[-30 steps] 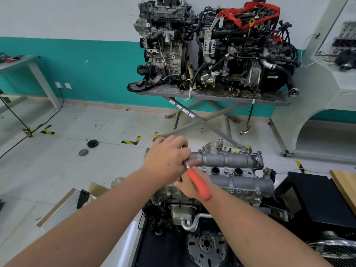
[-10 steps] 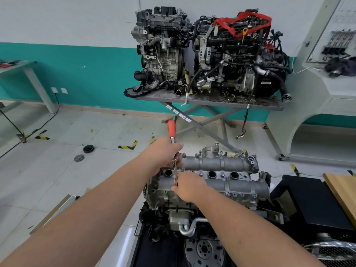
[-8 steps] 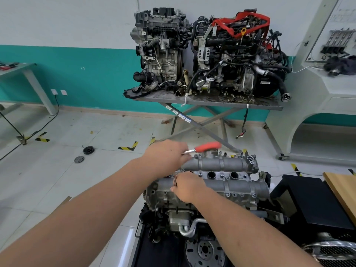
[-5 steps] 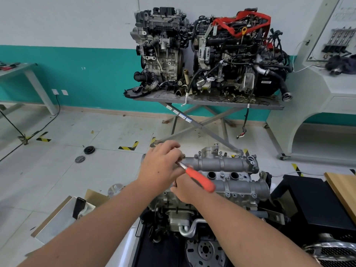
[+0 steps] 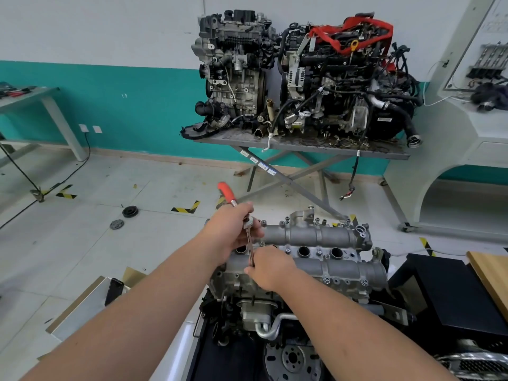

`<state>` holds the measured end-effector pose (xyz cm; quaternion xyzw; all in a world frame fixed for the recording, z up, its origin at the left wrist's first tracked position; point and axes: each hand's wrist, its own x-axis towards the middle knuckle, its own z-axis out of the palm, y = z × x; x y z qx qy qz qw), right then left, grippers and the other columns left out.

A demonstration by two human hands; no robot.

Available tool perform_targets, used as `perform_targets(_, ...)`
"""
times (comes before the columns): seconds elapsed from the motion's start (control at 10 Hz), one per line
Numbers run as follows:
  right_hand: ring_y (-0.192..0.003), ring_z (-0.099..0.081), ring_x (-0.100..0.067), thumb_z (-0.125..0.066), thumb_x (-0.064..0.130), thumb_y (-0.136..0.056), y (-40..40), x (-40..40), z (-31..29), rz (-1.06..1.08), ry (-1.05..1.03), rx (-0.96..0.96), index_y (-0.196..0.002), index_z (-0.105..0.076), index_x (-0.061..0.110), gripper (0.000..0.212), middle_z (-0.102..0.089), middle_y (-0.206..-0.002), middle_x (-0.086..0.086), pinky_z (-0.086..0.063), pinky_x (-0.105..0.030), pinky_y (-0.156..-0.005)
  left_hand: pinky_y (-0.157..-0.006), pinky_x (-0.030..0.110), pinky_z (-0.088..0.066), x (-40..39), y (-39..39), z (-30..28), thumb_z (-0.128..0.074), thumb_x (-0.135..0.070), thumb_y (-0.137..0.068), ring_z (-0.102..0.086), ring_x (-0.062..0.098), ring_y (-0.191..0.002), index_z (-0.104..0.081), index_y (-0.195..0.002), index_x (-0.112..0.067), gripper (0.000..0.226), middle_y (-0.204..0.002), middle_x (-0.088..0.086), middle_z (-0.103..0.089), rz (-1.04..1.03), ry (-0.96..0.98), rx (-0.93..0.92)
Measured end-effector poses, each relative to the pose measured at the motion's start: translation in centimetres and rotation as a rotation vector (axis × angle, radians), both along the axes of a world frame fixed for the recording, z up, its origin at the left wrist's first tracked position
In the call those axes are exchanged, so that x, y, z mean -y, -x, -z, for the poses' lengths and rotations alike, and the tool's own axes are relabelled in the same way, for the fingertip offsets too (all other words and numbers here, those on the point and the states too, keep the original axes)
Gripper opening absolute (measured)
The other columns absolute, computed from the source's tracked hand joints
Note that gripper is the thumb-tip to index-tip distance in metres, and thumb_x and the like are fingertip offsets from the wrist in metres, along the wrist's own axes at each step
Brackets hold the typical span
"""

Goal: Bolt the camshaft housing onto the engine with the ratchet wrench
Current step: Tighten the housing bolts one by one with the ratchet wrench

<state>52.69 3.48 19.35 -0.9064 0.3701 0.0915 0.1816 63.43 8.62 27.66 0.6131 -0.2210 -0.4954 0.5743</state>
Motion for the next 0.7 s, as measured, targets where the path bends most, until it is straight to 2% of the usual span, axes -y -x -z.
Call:
perform_targets(0.1, -0.087, -0.059, -0.024, -0.052, 0.039, -0.100, 0.2, -0.1, 0.1, -0.003, -0.004, 0.027, -0.088, -0.053, 0.018, 0.024, -0.057, -0.085, 0.000, -0.043, -0.033, -0.071, -0.050, 0.020, -0.050, 0.0, -0.1, -1.3, -0.051, -0.030, -0.101, -0.070, 0.015, -0.059, -0.058, -0.104, -0.005, 0.026, -0.063, 0.001, -0.068, 0.139, -0.075, 0.253)
perform_targets(0.2, -0.081, -0.054, -0.021, -0.054, 0.039, -0.099, 0.5, -0.3, 0.3, 0.018, 0.010, 0.057, -0.080, -0.048, 0.020, 0.028, -0.050, -0.077, 0.004, -0.041, -0.033, -0.069, -0.038, 0.011, -0.035, 0.2, 0.1, -2.7, -0.048, -0.031, -0.100, -0.055, 0.000, -0.041, -0.059, -0.084, -0.013, 0.027, -0.055, -0.007, -0.065, 0.291, -0.122, 0.804)
perform_targets(0.3, -0.083, -0.056, -0.022, -0.054, 0.040, -0.099, 0.4, -0.3, 0.3, 0.014, 0.020, 0.055, -0.085, -0.052, 0.018, 0.026, -0.054, -0.081, 0.003, -0.041, -0.033, -0.069, -0.042, 0.017, -0.035, 0.4, 0.1, -3.3, -0.045, -0.031, -0.099, -0.053, 0.004, -0.047, -0.054, -0.080, -0.018, 0.025, -0.061, -0.006, -0.063, 0.402, -0.139, 1.218)
perform_targets(0.4, -0.096, -0.061, -0.026, -0.053, 0.040, -0.100, 0.3, -0.1, -0.2, 0.006, 0.023, 0.037, -0.100, -0.059, 0.014, 0.026, -0.064, -0.101, -0.006, -0.043, -0.034, -0.073, -0.059, 0.029, -0.035, 0.0, 0.3, -2.3, -0.038, -0.047, -0.100, -0.053, 0.015, -0.069, -0.050, -0.086, -0.023, 0.030, -0.084, -0.004, -0.057, 0.473, -0.112, 1.781)
perform_targets(0.5, -0.100, -0.062, -0.027, -0.053, 0.039, -0.100, 0.4, -0.2, 0.0, 0.012, 0.042, 0.048, -0.096, -0.057, 0.015, 0.025, -0.065, -0.105, -0.007, -0.044, -0.035, -0.074, -0.068, 0.029, -0.031, -1.0, 0.6, -1.1, -0.037, -0.048, -0.096, -0.049, 0.016, -0.072, -0.057, -0.079, -0.023, 0.036, -0.085, -0.005, -0.055, 0.357, 0.066, 1.968)
perform_targets(0.6, -0.109, -0.062, -0.031, -0.050, 0.034, -0.102, 0.3, -0.6, -0.3, 0.015, 0.029, 0.043, -0.113, -0.061, 0.009, 0.029, -0.065, -0.117, -0.011, -0.048, -0.037, -0.081, -0.070, 0.029, -0.034, -1.9, 0.5, 0.9, -0.046, -0.038, -0.085, -0.059, 0.024, -0.075, -0.064, -0.069, -0.016, 0.033, -0.090, 0.001, -0.063, 0.063, 0.411, 1.940)
perform_targets(0.7, -0.127, -0.053, -0.034, -0.045, 0.024, -0.105, 0.3, -0.4, 0.2, 0.064, -0.157, 0.195, -0.136, -0.052, 0.004, 0.037, -0.056, -0.138, -0.016, -0.050, -0.030, -0.091, -0.070, 0.034, -0.043, -2.4, 0.8, 2.6, -0.051, -0.041, -0.086, -0.061, 0.027, -0.085, -0.065, -0.074, -0.013, 0.033, -0.102, 0.006, -0.065, 0.001, 0.455, 1.792)
